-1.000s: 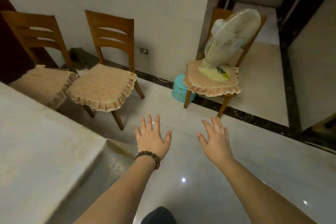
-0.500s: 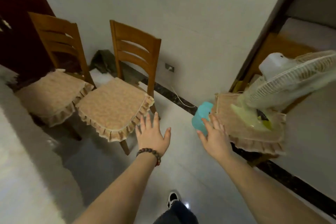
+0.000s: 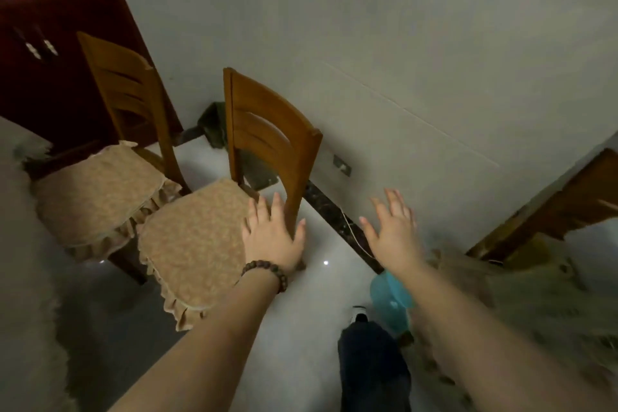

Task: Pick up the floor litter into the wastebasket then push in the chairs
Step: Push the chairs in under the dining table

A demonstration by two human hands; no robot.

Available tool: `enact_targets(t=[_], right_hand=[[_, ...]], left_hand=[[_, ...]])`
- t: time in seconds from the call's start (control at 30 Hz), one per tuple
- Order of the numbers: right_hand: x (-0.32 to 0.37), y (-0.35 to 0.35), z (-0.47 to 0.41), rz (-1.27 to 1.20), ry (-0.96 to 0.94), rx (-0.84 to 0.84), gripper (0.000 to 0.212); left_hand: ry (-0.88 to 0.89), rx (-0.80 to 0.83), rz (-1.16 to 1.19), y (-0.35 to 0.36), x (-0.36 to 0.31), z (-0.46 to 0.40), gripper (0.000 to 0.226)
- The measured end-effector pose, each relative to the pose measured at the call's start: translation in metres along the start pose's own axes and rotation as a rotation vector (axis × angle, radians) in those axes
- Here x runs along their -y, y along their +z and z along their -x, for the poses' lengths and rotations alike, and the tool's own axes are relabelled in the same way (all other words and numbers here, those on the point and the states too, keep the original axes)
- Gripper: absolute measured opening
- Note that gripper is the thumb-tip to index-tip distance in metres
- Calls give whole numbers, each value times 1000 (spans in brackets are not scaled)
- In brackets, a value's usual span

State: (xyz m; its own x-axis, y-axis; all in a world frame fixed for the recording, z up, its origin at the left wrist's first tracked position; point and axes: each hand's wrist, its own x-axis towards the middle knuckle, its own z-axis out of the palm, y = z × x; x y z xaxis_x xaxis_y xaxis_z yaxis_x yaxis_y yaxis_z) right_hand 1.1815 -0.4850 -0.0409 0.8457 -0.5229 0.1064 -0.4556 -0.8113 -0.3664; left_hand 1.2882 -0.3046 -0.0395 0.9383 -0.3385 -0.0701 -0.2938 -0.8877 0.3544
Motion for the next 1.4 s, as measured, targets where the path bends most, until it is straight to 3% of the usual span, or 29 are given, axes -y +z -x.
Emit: enact_targets(t=[0.43, 0.67, 0.8, 0.93, 1.2, 1.4], right_hand=[[-40, 10, -314, 2, -321, 142, 53], [-6, 32, -407, 119, -583, 289, 56], [24, 48, -435, 172, -708, 299, 58], [48, 64, -460, 245, -830, 323, 68], [99, 98, -538, 439, -1330, 471, 93], [152, 140, -588, 539, -1822, 499, 87]], left_hand=[[-239, -98, 146, 13, -130, -244, 83], [-524, 105, 283, 22, -144, -322, 99], [-605, 260, 332, 27, -140, -334, 83], [-606, 263, 265, 32, -138, -340, 75], [-607, 301, 249, 34, -133, -349, 81], [-779, 231, 315, 27, -137, -380, 79]])
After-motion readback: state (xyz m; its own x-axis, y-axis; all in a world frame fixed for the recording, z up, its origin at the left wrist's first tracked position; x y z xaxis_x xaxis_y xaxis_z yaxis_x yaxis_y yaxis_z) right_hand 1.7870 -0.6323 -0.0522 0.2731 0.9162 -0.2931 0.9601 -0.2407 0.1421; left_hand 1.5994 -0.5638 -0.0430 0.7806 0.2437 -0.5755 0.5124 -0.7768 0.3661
